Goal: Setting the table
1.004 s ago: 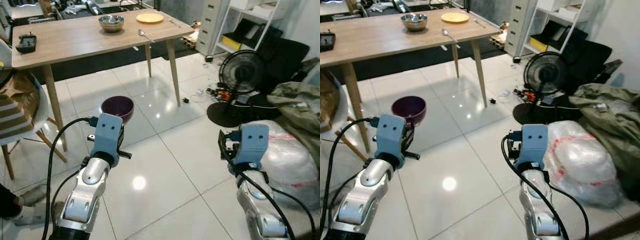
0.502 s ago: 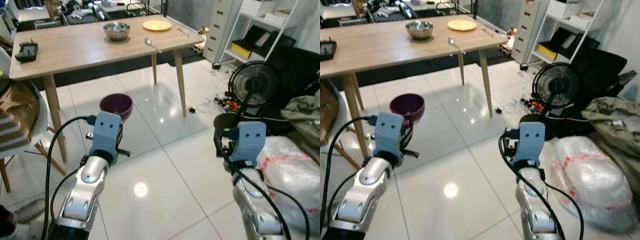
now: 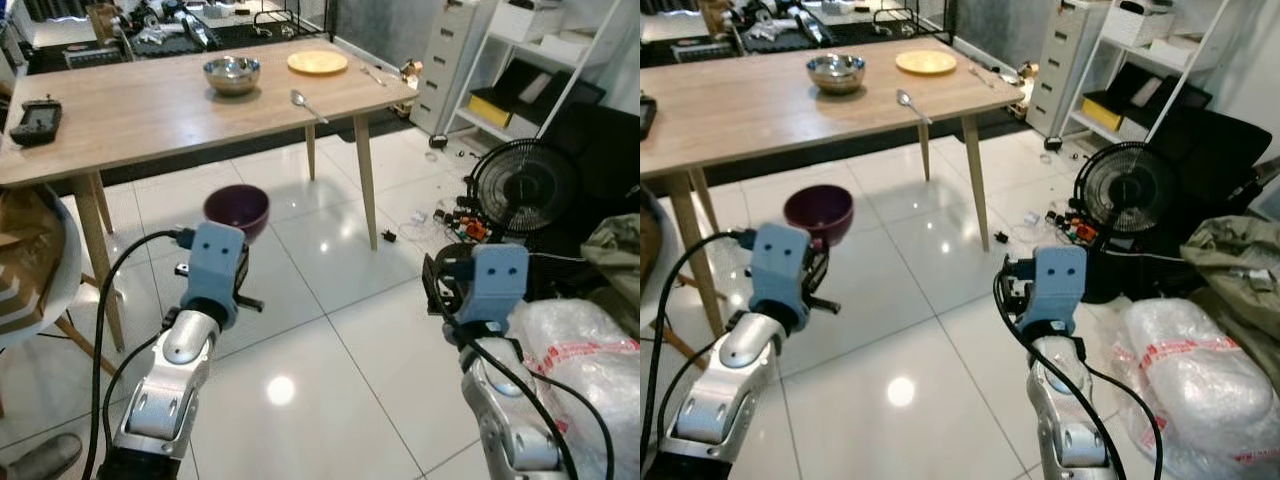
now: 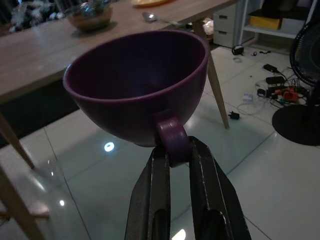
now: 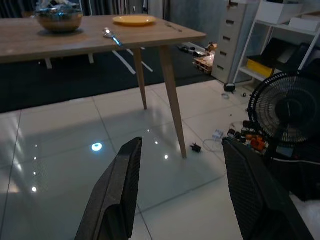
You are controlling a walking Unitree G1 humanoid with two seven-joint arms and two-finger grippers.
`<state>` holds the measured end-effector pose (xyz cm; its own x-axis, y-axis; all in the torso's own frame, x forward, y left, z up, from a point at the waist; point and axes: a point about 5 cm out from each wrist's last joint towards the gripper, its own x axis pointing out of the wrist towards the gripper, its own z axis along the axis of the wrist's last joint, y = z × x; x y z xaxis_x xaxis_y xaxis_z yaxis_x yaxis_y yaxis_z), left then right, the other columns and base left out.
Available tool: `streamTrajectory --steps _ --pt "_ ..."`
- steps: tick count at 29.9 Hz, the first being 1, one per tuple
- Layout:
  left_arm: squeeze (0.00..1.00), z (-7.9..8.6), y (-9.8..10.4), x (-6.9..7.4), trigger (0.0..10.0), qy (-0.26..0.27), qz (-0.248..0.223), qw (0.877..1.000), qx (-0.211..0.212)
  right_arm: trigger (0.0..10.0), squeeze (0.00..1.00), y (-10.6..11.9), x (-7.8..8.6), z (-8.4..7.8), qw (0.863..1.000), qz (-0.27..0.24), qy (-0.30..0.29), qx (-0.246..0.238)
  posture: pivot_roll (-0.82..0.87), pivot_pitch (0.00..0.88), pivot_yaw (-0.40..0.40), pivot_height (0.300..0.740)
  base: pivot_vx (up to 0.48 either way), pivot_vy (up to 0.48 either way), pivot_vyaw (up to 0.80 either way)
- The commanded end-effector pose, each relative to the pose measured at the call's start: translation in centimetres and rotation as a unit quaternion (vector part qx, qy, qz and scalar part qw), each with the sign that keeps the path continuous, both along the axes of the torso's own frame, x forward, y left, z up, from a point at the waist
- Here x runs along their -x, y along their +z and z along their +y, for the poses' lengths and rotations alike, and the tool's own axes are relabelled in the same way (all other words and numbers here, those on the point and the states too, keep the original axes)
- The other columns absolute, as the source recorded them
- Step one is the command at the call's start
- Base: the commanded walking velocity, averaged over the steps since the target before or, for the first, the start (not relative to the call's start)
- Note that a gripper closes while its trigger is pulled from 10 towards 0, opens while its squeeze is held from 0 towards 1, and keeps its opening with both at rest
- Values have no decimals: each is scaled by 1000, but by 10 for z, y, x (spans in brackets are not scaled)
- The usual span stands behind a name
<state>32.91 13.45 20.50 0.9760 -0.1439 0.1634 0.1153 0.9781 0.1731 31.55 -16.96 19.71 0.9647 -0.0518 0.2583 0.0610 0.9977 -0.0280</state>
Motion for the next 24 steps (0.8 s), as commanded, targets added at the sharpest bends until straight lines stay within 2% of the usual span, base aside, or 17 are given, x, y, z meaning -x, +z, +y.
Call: streamTrajectory --steps 1,24 --pt "0 -3 -3 1 10000 -4 2 1000 -4 10000 0 -4 1 -5 1000 4 -5 -3 70 124 78 740 472 0 0" --pt "0 -3 -2 2 10000 -1 -1 1000 -4 10000 0 -3 1 -5 1000 3 -1 -2 73 130 69 740 470 0 0"
